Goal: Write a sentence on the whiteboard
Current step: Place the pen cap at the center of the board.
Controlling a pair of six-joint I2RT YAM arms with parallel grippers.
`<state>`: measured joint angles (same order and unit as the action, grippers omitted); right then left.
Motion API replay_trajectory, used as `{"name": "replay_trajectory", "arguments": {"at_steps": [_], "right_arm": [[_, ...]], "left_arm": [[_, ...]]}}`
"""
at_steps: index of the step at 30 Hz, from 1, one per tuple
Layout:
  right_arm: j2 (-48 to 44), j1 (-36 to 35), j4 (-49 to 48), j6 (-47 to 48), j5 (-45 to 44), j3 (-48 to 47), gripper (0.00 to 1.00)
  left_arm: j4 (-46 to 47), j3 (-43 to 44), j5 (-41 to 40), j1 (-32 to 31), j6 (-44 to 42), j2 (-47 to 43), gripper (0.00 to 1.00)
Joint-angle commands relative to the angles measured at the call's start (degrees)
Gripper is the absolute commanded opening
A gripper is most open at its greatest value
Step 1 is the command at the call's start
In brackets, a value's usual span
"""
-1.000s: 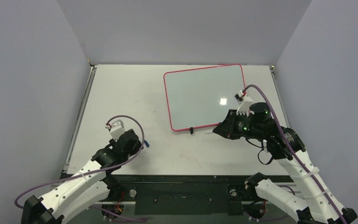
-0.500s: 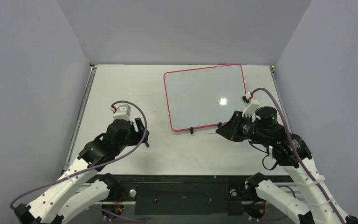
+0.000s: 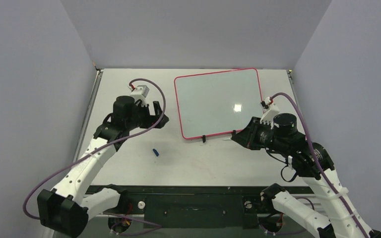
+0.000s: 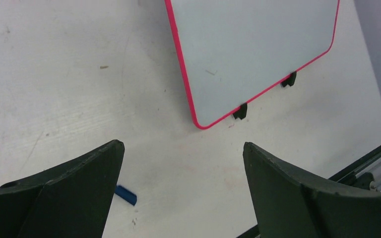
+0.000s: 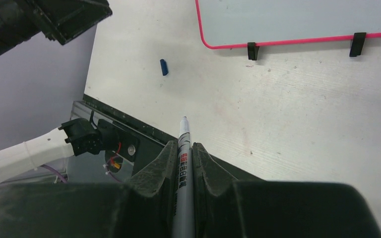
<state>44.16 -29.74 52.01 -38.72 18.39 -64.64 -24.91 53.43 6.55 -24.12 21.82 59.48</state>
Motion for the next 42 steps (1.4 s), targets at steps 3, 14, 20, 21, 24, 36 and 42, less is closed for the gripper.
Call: {"name": "replay_trajectory", "arguments": {"at_steps": [3,14,20,21,24,36,42], "right_arm": [[-0.29,-0.64,-0.1,-0.9,-2.39,-1.23,0.0],[4.42,-0.95,-0.65,2.12,-2.73,-3.46,0.0],[5.77,-0.92,-0.67,3.44,-3.22,-4.01,0.0],[6.36,-0.82,-0.68,3.71,-3.22,-4.38,0.0],[7.62,-0.79,-0.76,4.59,-3.22,-5.38,0.0],[15.62,-0.63,-5.57,6.91,-1.17,-8.34,0.0],[17.62,-0.5,-7.53,7.21,-0.11,-8.52,0.0]], "left_arm": [[22.46,2.65,24.0,11.05,4.37,10.9,0.82],[37.68,16.48,37.48,13.58,11.29,38.8,0.55],[40.18,22.14,37.91,13.57,11.75,48.31,0.52],[40.58,22.9,38.08,13.53,12.08,49.17,0.51],[43.34,23.59,38.51,13.49,13.12,52.65,0.5],[52.57,24.17,44.51,13.47,16.91,57.63,0.39],[62.77,22.69,47.86,13.55,22.64,58.82,0.38]]}}
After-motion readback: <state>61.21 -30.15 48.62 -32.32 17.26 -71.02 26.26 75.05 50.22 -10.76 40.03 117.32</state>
